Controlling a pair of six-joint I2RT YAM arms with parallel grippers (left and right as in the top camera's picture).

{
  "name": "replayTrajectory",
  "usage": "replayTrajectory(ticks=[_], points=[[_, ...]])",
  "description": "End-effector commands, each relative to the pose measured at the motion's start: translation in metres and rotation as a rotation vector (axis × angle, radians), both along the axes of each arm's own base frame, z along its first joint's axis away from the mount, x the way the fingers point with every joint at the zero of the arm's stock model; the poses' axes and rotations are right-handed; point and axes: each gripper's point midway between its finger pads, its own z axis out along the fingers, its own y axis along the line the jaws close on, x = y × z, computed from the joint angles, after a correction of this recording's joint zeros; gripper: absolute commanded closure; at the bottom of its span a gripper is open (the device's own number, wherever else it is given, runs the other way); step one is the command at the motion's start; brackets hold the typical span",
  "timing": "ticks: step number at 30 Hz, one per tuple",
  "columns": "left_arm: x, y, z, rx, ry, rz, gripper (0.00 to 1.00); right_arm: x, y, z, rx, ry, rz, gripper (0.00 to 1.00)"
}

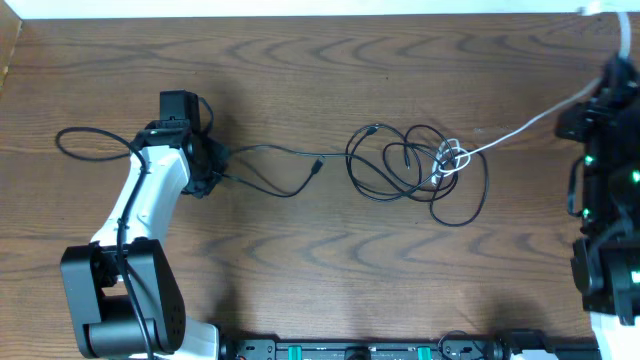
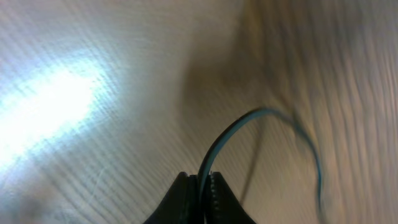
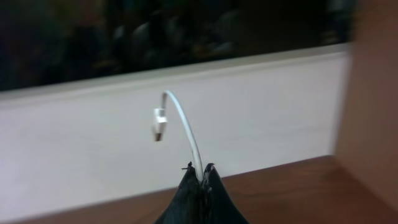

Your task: Untangle cables

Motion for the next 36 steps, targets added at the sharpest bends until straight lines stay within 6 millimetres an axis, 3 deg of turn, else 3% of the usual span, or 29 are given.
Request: replayTrajectory(ticks=[1,2,3,6,9,14,19,24,25,29,32,36], points=[[0.008,-0.027,0.008,-0.079,-0.064,-0.268,0.67,0.017,0.04,-0.016,0.021,0.054,0.232,0.99],[0.009,-0.032,0.011,-0.108,-0.077,-0.296,0.62,0.02,0.043,-0.02,0.023,0.066,0.252,0.99],[0.012,-0.042,0.018,-0.152,-0.1,-0.336,0.49,0.024,0.049,-0.026,0.033,0.082,0.285,0.99],[0.018,-0.052,0.036,-0.205,-0.132,-0.364,0.24,0.029,0.06,-0.031,0.039,0.097,0.35,0.99],[0.019,-0.057,0.057,-0.235,-0.137,-0.373,0.18,0.028,0.069,-0.032,0.042,0.097,0.404,0.99],[0.022,-0.075,0.084,-0.329,-0.193,-0.412,0.17,0.028,0.068,-0.038,0.084,0.126,0.396,0.99],[0.022,-0.105,0.083,-0.337,-0.201,-0.496,0.17,0.028,0.072,-0.043,0.206,0.155,0.41,0.99],[0.016,-0.162,0.087,-0.293,-0.276,-0.797,0.18,0.027,0.079,-0.026,0.294,0.098,0.455,0.99],[0.011,-0.184,0.089,-0.264,-0.319,-0.94,0.2,0.028,0.079,-0.021,0.33,0.079,0.457,0.99],[-0.004,-0.232,0.095,-0.234,-0.396,-1.174,0.21,0.024,0.089,-0.006,0.393,0.04,0.529,0.99],[-0.008,-0.259,0.097,-0.182,-0.449,-1.259,0.21,0.018,0.1,0.005,0.417,0.015,0.604,0.99],[-0.002,-0.274,0.099,-0.115,-0.484,-1.229,0.21,0.012,0.109,0.017,0.452,-0.015,0.676,0.99]])
